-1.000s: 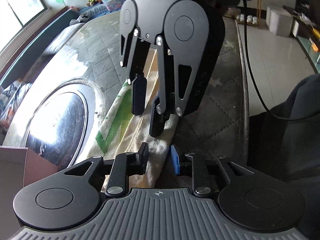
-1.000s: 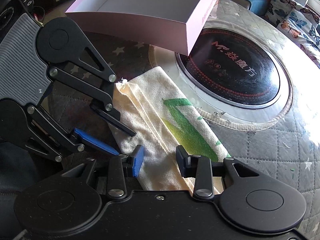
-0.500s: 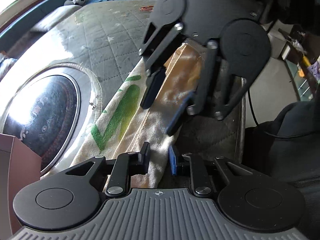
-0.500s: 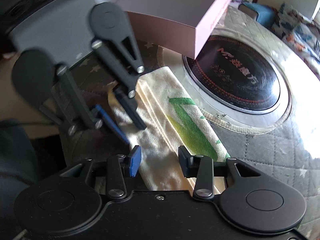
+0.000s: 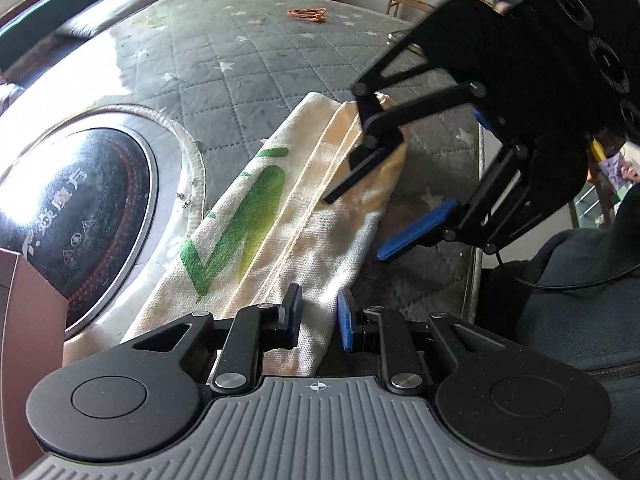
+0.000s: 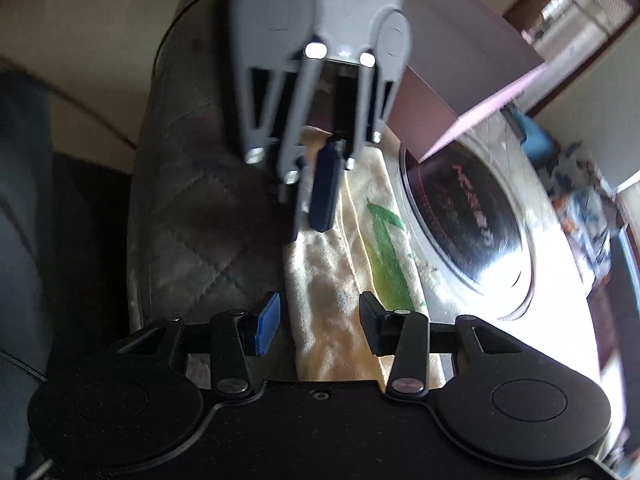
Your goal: Fold shopping bag
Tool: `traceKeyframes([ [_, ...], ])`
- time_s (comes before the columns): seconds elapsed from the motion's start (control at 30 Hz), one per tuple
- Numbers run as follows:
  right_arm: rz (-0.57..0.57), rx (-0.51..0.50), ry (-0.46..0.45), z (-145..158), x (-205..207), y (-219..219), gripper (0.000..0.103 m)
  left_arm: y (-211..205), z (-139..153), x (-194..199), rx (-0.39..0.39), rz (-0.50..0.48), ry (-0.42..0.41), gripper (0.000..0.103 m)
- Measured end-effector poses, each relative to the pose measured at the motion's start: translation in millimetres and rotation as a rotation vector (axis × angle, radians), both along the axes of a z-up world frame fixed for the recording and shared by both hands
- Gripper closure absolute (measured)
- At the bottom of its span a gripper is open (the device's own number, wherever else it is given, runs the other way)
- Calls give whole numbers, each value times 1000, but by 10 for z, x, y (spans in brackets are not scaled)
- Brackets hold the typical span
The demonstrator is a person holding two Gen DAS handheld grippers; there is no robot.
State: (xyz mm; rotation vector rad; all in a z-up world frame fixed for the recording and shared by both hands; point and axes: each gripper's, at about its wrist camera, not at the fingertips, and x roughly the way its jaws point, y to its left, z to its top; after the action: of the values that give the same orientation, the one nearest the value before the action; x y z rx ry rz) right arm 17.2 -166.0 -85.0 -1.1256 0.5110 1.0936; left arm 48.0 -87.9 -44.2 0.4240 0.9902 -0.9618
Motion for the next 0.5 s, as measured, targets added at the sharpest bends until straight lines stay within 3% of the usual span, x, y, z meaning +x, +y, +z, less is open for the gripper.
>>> traceKeyframes([
  [0.13, 18, -25, -26, -58, -6, 58, 69, 14, 17, 15, -12, 4, 19, 83],
  [0.27, 27, -24, -8, -57, 54, 85, 70, 18, 37, 27, -23, 10, 27, 83],
  [0.37, -30, 1, 79, 0, 198, 98, 70, 12, 29, 13, -27, 14, 24, 82],
  [0.5, -100, 27, 216, 77, 450, 113, 68, -67, 56, -130, 16, -28, -66, 82],
])
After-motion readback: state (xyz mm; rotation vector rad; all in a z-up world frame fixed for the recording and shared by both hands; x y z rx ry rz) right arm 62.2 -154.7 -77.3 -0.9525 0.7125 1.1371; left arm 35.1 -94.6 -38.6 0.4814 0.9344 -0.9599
